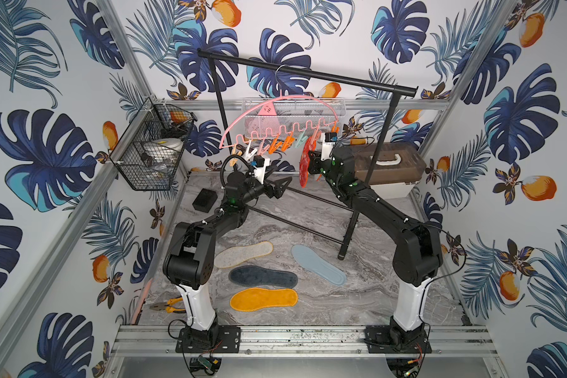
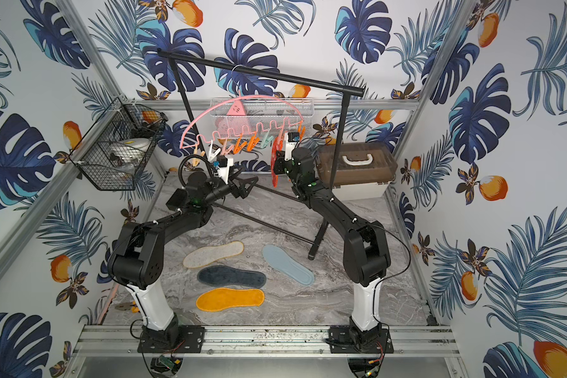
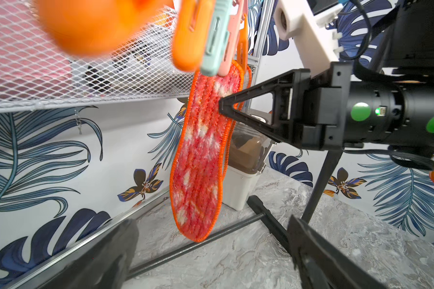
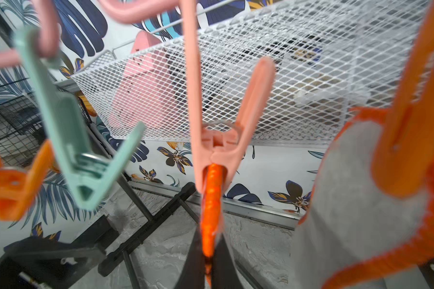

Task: Take the shoe insoles off the hanger
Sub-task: Remove the insole from the hanger.

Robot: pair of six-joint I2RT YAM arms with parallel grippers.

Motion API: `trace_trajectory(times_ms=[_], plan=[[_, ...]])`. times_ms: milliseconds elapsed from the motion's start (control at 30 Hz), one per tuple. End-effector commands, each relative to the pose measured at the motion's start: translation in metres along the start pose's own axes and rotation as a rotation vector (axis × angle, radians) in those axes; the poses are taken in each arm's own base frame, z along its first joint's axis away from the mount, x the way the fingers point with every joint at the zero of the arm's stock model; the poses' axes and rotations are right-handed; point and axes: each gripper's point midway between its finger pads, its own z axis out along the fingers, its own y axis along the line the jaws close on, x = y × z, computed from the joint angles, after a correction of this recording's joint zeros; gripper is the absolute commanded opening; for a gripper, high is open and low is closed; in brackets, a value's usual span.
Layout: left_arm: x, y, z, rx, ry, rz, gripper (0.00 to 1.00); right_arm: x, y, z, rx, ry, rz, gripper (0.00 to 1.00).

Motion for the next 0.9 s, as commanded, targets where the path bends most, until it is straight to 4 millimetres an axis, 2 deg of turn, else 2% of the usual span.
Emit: trace_trajectory(times_ms=[0, 133, 300, 633, 867], plan=[[-0.01, -0.007, 0.002, 0.058, -0.04, -0.007, 0.99, -0.015, 0.011, -0.014, -0.047, -0.018, 0.013, 0.0], [-0.005, -0.008, 0.005, 0.082, -0.026, -0.042, 0.98, -0.019, 0.02, -0.032, -0.084, 0.004, -0.01, 0.0], [-0.004, -0.01, 0.006, 0.095, -0.031, -0.044, 0.98, -0.015, 0.023, -0.049, -0.097, 0.045, -0.026, 0.0], [-0.007, -0.047, 0.013, 0.237, -0.062, -0.056, 0.99, -0.01, 0.032, -0.069, -0.141, 0.119, 0.0, 0.0], [-0.011, -0.048, 0.019, 0.261, -0.058, -0.05, 0.98, -0.01, 0.037, -0.08, -0.17, 0.126, -0.047, 0.0]])
